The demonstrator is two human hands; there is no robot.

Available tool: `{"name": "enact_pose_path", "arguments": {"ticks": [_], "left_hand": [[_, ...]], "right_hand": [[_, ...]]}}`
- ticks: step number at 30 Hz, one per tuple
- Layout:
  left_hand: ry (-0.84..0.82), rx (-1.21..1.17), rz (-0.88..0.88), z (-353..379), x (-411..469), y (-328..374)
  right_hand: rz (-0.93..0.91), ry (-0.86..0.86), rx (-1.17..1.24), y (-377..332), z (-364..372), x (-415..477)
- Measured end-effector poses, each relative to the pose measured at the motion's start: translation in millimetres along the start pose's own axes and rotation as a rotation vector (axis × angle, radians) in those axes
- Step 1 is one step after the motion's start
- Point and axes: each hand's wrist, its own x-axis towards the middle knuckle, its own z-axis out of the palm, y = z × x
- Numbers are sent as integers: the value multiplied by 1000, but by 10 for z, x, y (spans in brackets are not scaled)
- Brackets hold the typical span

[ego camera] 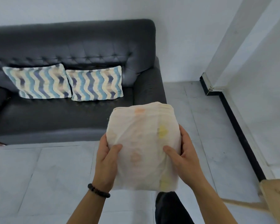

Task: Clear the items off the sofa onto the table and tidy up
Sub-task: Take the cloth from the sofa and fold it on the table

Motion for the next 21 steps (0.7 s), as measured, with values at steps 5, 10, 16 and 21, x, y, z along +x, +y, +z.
{"name": "enact_pose_path", "arguments": {"ticks": [5, 10, 16, 21], "left_hand": [[-22, 38, -51, 663, 1229, 19], [-34, 26, -22, 1110, 2361, 438], [-42, 40, 38, 1154, 3458, 767], [-112, 68, -52, 1045, 4442, 664]], "right_hand": [[65, 66, 44, 83, -129, 1325], [101, -12, 114, -310, -281, 2556], [70, -87, 131, -822, -41, 3805], [126, -41, 26, -841, 359, 4650]]}}
